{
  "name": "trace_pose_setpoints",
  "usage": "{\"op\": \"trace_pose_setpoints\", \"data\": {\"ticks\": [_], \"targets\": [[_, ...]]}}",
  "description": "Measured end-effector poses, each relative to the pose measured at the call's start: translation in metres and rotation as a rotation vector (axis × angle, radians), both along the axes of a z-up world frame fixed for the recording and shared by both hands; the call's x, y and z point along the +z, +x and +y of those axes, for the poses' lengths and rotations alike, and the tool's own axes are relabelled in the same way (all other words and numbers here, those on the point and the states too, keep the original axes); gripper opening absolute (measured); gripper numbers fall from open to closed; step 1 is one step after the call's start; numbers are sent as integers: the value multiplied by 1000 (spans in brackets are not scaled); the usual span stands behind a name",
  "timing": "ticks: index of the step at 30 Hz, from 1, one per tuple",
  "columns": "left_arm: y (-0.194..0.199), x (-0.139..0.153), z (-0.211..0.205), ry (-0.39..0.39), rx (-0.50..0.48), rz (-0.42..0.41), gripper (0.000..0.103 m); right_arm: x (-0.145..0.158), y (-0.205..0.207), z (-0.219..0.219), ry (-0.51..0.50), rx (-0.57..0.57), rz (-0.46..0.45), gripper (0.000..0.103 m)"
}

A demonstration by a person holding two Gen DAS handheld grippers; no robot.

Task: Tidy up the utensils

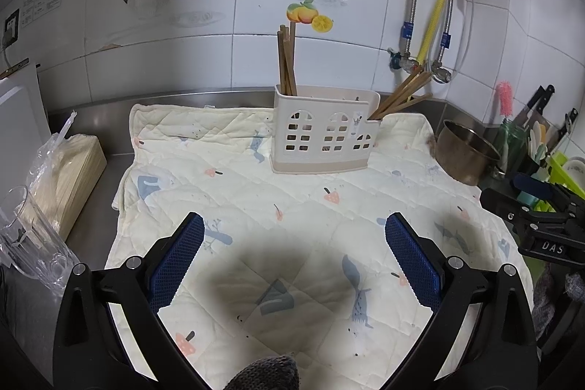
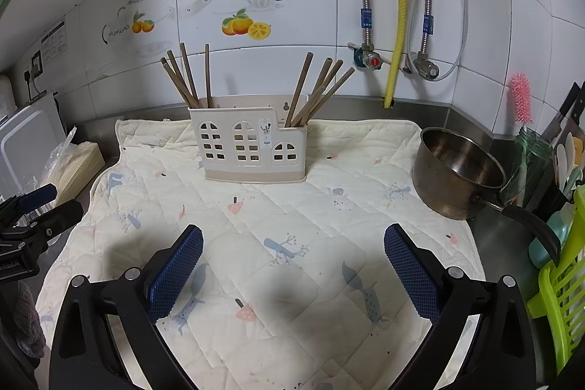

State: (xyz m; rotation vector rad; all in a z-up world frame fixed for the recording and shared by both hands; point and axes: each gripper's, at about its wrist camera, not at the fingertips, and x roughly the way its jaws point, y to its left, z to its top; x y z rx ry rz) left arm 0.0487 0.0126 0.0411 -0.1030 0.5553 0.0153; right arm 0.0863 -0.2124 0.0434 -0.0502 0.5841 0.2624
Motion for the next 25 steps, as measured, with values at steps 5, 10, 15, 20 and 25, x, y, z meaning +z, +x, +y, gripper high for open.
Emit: {"op": "trace_pose_setpoints", "data": {"ticks": [5,10,15,20,25], "targets": [[0,-1,0,0,0,1,98,0,1,0,1,0,0,96],[0,-1,0,2,-3,-4,98,-1,0,1,0,-1,1,96],[0,-2,0,15,3,-10,98,-1,0,1,0,-2,3,96],[1,-2,3,6,16,-3,98,-4,0,2,0,-3,6,96],[1,-3,2,4,9,1,98,-6,0,2,-1,-2,9,96]]}}
